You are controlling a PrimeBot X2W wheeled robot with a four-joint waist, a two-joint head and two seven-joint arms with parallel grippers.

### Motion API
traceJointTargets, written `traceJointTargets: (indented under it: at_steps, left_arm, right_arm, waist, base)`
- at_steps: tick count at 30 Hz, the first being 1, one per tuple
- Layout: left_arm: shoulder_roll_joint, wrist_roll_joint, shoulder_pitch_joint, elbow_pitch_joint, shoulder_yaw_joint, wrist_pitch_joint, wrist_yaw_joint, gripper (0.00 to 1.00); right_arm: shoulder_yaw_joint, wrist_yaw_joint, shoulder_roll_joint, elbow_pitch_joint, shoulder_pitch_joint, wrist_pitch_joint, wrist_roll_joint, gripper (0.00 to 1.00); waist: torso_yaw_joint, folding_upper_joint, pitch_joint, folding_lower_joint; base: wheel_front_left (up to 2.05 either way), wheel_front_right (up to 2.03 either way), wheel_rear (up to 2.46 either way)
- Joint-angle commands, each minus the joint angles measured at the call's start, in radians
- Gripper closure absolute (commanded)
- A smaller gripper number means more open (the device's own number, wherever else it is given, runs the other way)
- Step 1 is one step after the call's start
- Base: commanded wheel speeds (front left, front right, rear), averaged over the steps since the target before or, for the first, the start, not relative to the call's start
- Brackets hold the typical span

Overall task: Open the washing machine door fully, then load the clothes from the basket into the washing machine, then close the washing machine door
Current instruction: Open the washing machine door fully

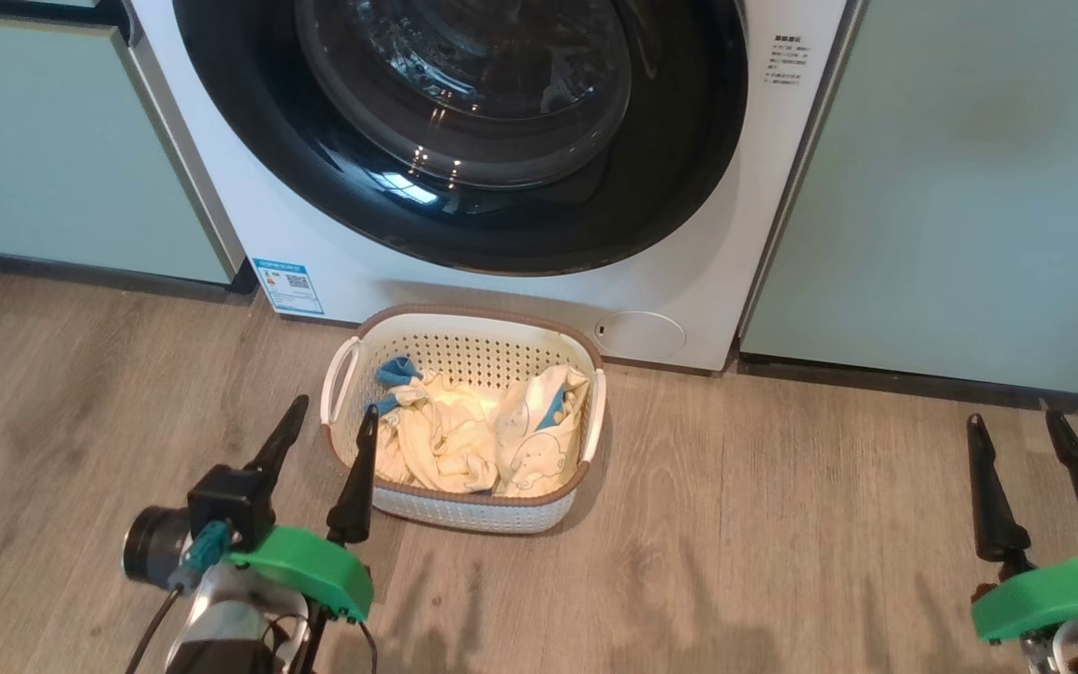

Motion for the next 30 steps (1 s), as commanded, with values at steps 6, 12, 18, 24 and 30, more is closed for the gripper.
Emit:
traceJointTargets:
  at_steps: [6, 12, 18, 24, 30]
  left_arm:
    - [0.015, 0.002, -0.043, -0.030, 0.039, -0.006, 0.001, 0.00]
    - [0.014, 0.004, -0.043, -0.031, 0.040, -0.006, 0.001, 0.00]
    - [0.013, 0.005, -0.041, -0.031, 0.042, -0.006, 0.001, 0.00]
    - [0.013, 0.009, -0.041, -0.032, 0.043, -0.006, 0.002, 0.00]
    - [0.012, 0.011, -0.041, -0.033, 0.044, -0.006, 0.002, 0.00]
  right_arm:
    - [0.019, -0.003, -0.013, -0.035, -0.056, -0.014, 0.007, 0.00]
    - [0.017, -0.003, -0.013, -0.034, -0.054, -0.014, 0.007, 0.00]
    - [0.018, -0.003, -0.013, -0.036, -0.054, -0.014, 0.009, 0.00]
    - [0.020, -0.003, -0.013, -0.036, -0.053, -0.014, 0.012, 0.00]
    - [0.017, -0.003, -0.013, -0.038, -0.053, -0.014, 0.017, 0.00]
  waist:
    - [-0.001, 0.0000, -0.002, 0.0000]
    - [-0.001, 0.0000, -0.003, 0.0000]
    - [-0.002, 0.0000, -0.004, 0.0000]
    - [-0.003, 0.0000, -0.003, 0.0000]
    - [-0.003, 0.0000, -0.003, 0.0000]
  base:
    - [0.20, 0.20, -0.40]
    - [0.00, 0.00, 0.00]
    - [0.00, 0.00, 0.00]
    - [0.00, 0.00, 0.00]
    - [0.00, 0.00, 0.00]
